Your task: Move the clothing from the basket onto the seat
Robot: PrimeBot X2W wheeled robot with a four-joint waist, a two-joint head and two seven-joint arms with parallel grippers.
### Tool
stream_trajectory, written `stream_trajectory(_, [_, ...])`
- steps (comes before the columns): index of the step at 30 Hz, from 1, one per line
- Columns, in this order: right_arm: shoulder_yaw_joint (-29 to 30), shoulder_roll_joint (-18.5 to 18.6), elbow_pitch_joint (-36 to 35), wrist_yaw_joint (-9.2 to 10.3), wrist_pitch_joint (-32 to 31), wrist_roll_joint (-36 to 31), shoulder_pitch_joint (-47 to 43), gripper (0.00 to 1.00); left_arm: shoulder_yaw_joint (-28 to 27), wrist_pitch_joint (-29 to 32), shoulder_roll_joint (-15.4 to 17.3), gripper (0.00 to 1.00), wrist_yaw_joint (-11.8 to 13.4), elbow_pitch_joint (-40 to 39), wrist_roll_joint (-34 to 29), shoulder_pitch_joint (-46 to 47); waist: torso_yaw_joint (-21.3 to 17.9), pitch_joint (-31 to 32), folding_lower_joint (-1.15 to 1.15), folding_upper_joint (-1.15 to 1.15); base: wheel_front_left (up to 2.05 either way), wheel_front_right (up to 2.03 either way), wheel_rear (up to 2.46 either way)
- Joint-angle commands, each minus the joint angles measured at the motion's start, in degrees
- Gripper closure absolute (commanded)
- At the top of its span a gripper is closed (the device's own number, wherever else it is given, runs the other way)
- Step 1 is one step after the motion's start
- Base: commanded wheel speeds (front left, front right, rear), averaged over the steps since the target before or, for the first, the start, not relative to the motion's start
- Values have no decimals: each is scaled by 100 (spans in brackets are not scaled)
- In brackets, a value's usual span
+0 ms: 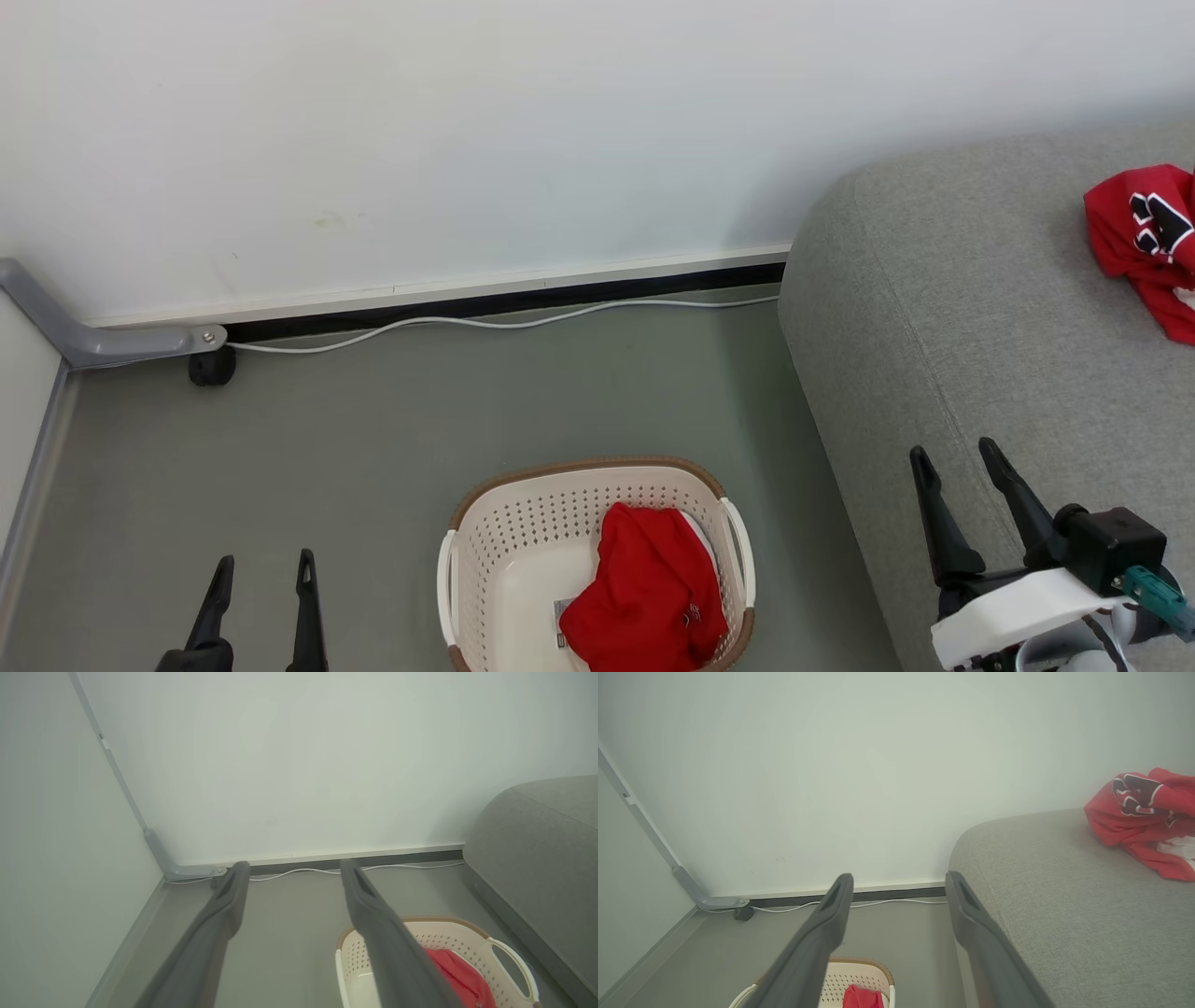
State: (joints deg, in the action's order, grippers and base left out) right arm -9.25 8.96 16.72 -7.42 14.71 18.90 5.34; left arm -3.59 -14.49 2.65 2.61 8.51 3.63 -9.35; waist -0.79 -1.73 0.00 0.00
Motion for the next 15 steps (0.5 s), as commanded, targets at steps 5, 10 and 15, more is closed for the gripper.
stream_trajectory(5, [-86,36,-125,-7,29,-72,106,0,-111,-51,24,0,61,-150,147,90,-28,-29,0,0,0,0,0])
stream_trajectory(10, [-178,54,-248,-7,29,-49,234,0,123,-51,24,0,11,-13,320,215,-31,-274,0,0,0,0,0])
stream_trajectory(15, [-326,89,-406,-7,29,2,448,0,468,-51,23,0,-7,226,524,439,-69,-621,0,0,0,0,0])
